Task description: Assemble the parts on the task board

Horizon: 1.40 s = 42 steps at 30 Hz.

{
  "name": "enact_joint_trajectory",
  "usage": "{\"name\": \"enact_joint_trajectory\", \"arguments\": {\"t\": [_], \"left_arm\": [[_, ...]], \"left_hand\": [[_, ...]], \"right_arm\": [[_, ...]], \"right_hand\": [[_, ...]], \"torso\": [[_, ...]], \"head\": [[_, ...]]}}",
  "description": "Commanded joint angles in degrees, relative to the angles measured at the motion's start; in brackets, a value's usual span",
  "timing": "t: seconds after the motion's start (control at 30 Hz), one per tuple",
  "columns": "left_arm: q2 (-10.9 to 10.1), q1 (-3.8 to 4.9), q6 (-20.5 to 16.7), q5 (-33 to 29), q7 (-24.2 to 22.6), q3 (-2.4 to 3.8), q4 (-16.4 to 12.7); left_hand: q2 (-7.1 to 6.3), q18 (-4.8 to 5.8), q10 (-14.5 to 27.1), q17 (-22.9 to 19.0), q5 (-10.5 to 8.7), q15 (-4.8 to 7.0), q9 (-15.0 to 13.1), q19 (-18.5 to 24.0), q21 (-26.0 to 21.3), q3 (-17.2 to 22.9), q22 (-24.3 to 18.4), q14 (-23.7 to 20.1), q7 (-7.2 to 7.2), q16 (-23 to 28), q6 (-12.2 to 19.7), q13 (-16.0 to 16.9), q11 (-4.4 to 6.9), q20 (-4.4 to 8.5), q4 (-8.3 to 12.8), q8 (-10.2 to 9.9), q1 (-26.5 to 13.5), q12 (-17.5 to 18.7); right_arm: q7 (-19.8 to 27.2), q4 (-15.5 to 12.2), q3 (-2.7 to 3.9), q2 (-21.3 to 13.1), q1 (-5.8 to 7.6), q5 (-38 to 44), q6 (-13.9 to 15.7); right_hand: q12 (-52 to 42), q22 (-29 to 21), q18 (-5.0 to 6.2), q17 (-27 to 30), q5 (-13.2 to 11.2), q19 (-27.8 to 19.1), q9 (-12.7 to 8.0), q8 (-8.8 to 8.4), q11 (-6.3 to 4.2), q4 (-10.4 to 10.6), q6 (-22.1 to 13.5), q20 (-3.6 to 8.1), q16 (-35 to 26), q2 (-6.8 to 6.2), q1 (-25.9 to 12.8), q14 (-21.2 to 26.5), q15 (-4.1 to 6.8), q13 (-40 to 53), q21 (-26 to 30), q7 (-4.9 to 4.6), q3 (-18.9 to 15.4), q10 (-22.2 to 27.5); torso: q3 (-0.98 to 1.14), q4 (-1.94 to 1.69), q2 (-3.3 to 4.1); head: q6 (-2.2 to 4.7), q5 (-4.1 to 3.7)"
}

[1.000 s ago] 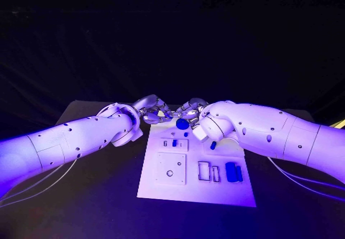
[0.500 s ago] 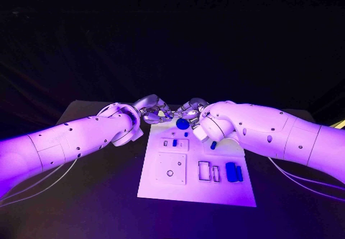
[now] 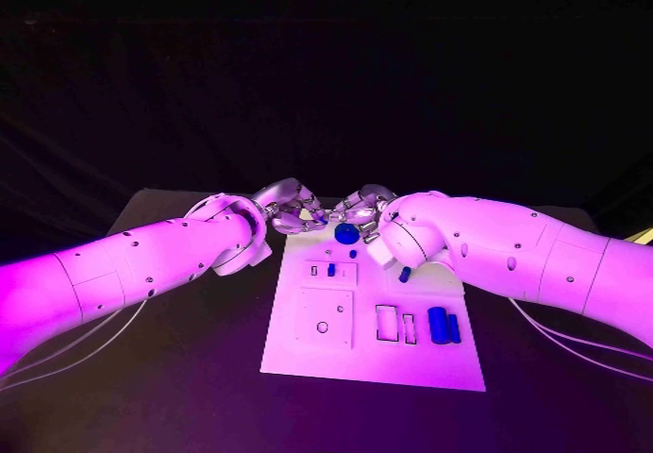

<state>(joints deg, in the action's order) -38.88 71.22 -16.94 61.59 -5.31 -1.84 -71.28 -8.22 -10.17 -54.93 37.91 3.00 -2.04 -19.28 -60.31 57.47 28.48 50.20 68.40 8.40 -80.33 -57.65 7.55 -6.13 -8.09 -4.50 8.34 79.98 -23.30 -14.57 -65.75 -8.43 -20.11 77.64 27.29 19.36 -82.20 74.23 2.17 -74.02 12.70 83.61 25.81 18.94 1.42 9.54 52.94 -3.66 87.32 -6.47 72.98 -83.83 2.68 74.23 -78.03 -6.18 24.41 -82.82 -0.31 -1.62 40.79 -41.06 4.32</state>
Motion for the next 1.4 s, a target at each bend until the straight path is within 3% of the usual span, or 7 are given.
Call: {"name": "enact_joint_trajectory", "arguments": {"t": [0.03,0.63,0.77,0.93,1.23,1.3,1.4], "left_arm": [[0.2,0.02,0.1,0.1,0.0,0.04,0.0],[0.3,0.03,0.1,0.1,-0.1,0.04,-0.1],[0.3,0.03,0.1,0.1,-0.1,0.04,-0.1],[0.3,0.03,0.2,0.1,-0.2,0.04,-0.1],[0.4,0.04,0.4,0.1,-0.2,0.03,-0.2],[0.5,0.04,0.4,0.2,-0.2,0.03,-0.3],[0.5,0.04,0.3,0.2,-0.2,0.03,-0.3]], "left_hand": [[0.98,0.96,-1.1,1.1,0.62,0.16,-0.4,-0.8,1.1,2.7,1.1,0.4,0.10,-1.0,-1.4,0.9,0.39,0.11,0.0,1.8,-0.3,-0.7],[1.05,1.02,-1.2,1.2,0.62,0.19,-0.4,-1.1,1.4,2.8,1.3,0.6,0.10,-1.1,-1.4,0.9,0.41,0.14,0.0,1.8,-0.3,-0.7],[1.06,1.05,-1.2,1.3,0.62,0.20,-0.4,-1.2,1.5,2.8,1.4,0.6,0.08,-1.1,-1.4,0.9,0.43,0.15,0.1,1.9,-0.2,-0.7],[1.06,1.05,-1.2,1.3,0.62,0.20,-0.4,-1.2,1.5,2.8,1.4,0.6,0.08,-1.1,-1.4,0.9,0.43,0.15,0.1,1.9,-0.2,-0.7],[1.09,1.11,-1.3,1.4,0.62,0.24,-0.5,-1.4,1.7,2.9,1.7,0.8,0.04,-1.1,-1.6,0.9,0.48,0.17,0.1,1.9,-0.1,-0.7],[1.09,1.11,-1.3,1.4,0.62,0.24,-0.5,-1.4,1.7,2.9,1.7,0.8,0.04,-1.1,-1.6,0.9,0.48,0.17,0.1,1.9,-0.1,-0.7],[1.09,1.11,-1.3,1.4,0.62,0.24,-0.5,-1.4,1.7,2.9,1.7,0.8,0.04,-1.1,-1.6,0.9,0.48,0.17,0.1,1.9,-0.1,-0.7]], "right_arm": [[0.3,-0.2,0.02,0.1,-0.10,0.2,-0.5],[-0.7,0.2,0.02,0.3,-0.19,0.4,-0.4],[-0.8,0.4,0.02,0.3,-0.23,0.7,-0.1],[-0.6,0.4,0.02,0.4,-0.26,0.8,0.2],[-0.4,0.5,0.02,0.5,-0.29,0.9,0.4],[-0.5,0.5,0.02,0.6,-0.29,1.0,0.4],[-0.8,0.6,0.02,0.6,-0.29,1.4,0.1]], "right_hand": [[-0.8,10.0,0.21,-11.3,-0.9,2.1,3.7,4.78,-0.95,-0.3,2.9,0.66,0.1,0.58,-1.7,-5.1,0.59,8.0,-1.4,1.43,2.9,-1.0],[0.4,9.8,0.31,-11.1,-2.9,1.9,3.6,4.95,-0.24,1.0,0.5,0.46,-0.1,-0.95,-6.0,-5.0,0.10,7.1,-0.6,0.53,2.5,0.0],[1.1,9.6,0.40,-11.0,-4.1,1.7,3.2,4.46,0.28,1.5,-0.6,0.12,-0.2,-1.82,-7.3,-5.0,-0.33,6.5,-0.1,-0.05,1.7,0.7],[1.7,9.5,0.47,-11.0,-3.4,1.6,2.8,3.84,0.84,2.2,-1.8,-0.30,-0.2,-2.92,-8.7,-5.0,-0.80,5.9,0.3,-0.66,0.3,1.3],[1.6,9.5,0.46,-11.0,-3.5,1.6,2.7,3.78,0.90,2.3,-1.9,-0.35,-0.2,-3.02,-8.8,-5.0,-0.86,6.0,0.3,-0.71,0.2,1.3],[1.5,9.6,0.45,-11.0,-3.4,1.7,2.7,3.95,0.83,1.9,-1.6,-0.43,-0.2,-2.62,-8.2,-5.0,-0.86,6.1,0.2,-0.60,0.4,1.2],[1.3,9.7,0.44,-11.1,-3.5,1.8,2.7,4.52,0.38,-0.2,-0.9,-0.31,-0.2,-0.61,-5.0,-5.0,-0.53,6.5,0.0,-0.09,2.6,1.0]], "torso": [[-0.03,0.02,-0.02],[-0.07,-0.02,0.03],[-0.06,-0.01,0.02],[-0.05,0.04,0.00],[-0.06,-0.01,0.03],[-0.07,0.01,0.01],[-0.08,0.04,0.00]], "head": [[-0.05,-0.02],[-0.13,-0.08],[-0.15,-0.06],[-0.08,-0.05],[-0.10,-0.08],[-0.07,-0.06],[-0.15,-0.03]]}}
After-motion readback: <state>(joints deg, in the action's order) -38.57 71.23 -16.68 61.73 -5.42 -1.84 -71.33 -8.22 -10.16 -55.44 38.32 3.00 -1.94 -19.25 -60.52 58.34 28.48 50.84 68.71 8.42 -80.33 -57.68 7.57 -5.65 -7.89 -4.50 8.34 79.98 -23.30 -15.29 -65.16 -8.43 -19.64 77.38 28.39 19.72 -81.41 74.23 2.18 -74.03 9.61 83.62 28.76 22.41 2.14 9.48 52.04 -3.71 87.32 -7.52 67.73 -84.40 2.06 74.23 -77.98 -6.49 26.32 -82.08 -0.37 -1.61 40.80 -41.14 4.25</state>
